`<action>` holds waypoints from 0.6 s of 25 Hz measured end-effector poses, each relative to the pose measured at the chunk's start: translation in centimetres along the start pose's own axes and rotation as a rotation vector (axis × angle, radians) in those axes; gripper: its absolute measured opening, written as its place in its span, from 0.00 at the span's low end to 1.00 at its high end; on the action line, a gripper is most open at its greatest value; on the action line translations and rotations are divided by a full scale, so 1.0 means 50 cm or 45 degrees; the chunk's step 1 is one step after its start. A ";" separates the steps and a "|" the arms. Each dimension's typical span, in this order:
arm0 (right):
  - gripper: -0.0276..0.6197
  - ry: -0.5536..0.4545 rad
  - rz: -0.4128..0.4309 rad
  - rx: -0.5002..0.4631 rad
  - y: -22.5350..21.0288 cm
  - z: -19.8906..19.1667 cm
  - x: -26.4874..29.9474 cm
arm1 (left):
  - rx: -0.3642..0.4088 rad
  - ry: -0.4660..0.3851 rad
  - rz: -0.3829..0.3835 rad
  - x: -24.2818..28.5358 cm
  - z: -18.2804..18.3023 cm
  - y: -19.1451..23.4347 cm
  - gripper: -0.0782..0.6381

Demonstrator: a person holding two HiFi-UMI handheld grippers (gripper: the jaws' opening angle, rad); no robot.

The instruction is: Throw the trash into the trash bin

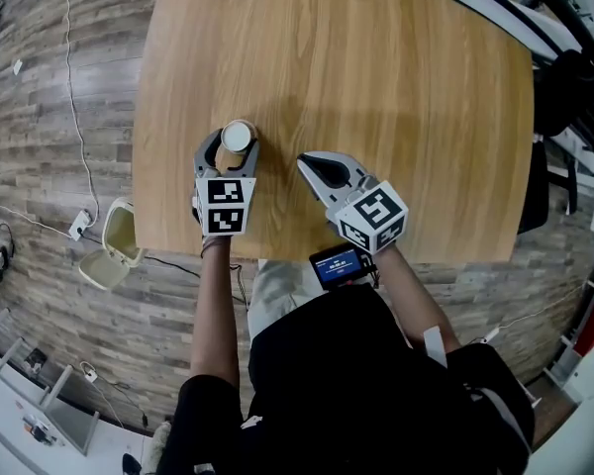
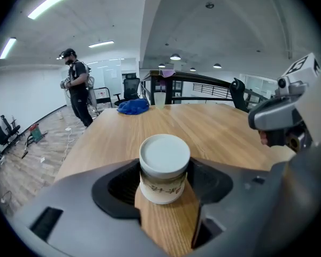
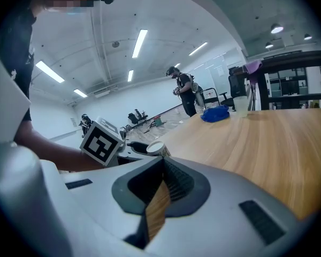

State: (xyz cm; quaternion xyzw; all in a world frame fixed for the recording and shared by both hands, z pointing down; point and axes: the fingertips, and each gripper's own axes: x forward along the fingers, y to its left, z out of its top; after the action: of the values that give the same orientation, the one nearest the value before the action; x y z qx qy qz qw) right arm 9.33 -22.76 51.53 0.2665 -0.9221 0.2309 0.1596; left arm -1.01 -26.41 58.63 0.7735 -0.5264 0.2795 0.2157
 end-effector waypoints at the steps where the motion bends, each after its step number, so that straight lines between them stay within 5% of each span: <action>1: 0.04 -0.001 0.014 -0.007 0.004 0.006 0.006 | -0.011 -0.003 0.025 -0.014 0.000 0.012 0.51; 9: 0.04 0.016 0.241 -0.101 0.078 0.078 0.089 | -0.167 -0.033 0.292 -0.182 -0.016 0.131 0.51; 15: 0.04 0.011 0.510 -0.187 0.300 0.098 0.110 | -0.324 -0.079 0.574 -0.473 -0.096 0.168 0.51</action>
State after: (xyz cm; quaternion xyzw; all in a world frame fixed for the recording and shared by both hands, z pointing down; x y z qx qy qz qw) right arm -4.42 -16.28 44.58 0.0645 -0.9703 0.1913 0.1334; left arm -16.69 -9.92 46.96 0.6115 -0.7227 0.2283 0.2272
